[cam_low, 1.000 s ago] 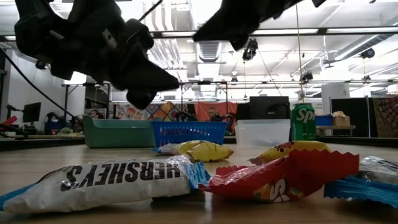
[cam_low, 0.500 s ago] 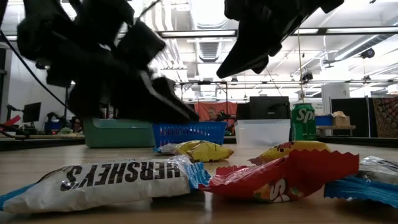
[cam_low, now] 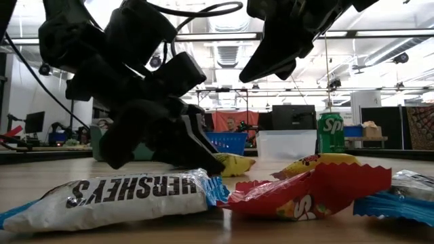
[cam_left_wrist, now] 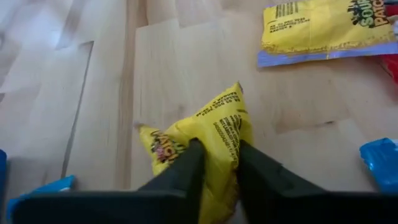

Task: Sort candy
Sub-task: Put the sour patch candy into the blue green bin

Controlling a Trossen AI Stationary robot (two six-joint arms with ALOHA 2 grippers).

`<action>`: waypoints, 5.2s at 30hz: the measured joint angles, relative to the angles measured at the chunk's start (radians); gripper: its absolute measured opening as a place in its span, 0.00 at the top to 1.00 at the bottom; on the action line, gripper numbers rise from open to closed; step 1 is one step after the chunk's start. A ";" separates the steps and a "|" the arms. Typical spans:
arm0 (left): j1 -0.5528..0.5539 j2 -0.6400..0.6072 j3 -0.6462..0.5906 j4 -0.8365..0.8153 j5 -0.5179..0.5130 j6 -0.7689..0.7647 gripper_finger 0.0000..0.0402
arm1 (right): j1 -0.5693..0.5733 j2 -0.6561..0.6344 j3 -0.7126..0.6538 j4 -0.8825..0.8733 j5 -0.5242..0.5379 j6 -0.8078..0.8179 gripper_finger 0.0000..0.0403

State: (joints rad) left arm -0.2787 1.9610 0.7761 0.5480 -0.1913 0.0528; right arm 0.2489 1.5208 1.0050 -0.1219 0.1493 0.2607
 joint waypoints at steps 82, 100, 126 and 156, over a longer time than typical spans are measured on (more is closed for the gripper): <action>-0.072 -0.427 -0.561 0.973 0.102 -0.197 0.56 | 0.014 0.134 0.161 0.258 -0.121 -0.330 0.97; -0.120 -0.300 -0.457 0.937 -0.316 -0.019 0.49 | -0.027 0.145 -0.114 0.917 0.060 -0.043 0.98; -0.119 -0.303 -0.387 0.930 -0.375 0.115 0.85 | -0.027 0.145 -0.114 0.918 0.063 -0.057 0.97; 0.189 -1.123 -0.506 -0.037 -0.584 -0.317 1.00 | -0.088 0.026 -0.113 0.804 0.063 -0.009 0.48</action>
State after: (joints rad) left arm -0.0897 0.8380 0.2702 0.5113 -0.7751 -0.2646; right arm 0.1608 1.5467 0.8925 0.6820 0.2124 0.2520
